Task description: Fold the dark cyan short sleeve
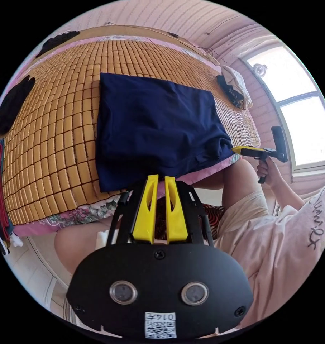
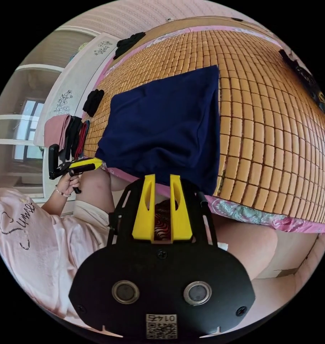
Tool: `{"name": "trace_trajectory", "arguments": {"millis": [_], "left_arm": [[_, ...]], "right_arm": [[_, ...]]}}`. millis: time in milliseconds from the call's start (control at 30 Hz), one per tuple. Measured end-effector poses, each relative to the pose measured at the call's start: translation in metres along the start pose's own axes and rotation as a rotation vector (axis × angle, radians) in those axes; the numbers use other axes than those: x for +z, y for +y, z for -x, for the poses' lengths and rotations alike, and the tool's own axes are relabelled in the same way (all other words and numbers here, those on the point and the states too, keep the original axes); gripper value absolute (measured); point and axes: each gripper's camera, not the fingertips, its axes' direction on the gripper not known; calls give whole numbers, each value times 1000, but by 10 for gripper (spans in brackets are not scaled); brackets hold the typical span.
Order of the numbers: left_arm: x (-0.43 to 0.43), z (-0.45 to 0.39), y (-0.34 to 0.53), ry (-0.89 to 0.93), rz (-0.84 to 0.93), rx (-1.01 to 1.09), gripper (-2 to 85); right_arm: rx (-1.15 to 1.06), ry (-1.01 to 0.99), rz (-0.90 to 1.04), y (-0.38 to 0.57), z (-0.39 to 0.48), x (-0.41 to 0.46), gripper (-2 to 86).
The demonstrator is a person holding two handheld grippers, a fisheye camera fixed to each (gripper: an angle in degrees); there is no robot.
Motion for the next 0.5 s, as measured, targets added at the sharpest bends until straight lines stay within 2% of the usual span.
{"name": "trace_trajectory", "arguments": {"millis": [100, 167, 233, 367, 500], "left_arm": [[-12, 6, -6, 2, -88, -39, 40], [-6, 4, -13, 17, -84, -35, 40], [8, -7, -20, 32, -60, 0, 42], [34, -18, -25, 20, 42, 31, 44], [35, -24, -24, 30, 36, 38, 43]], "right_arm": [[89, 32, -99, -2, -9, -11, 101], [127, 3, -102, -8, -15, -5, 95], [165, -41, -47, -15, -18, 6, 35], [155, 6, -102, -11, -14, -14, 16], [141, -29, 47, -19, -18, 0, 14]]}}
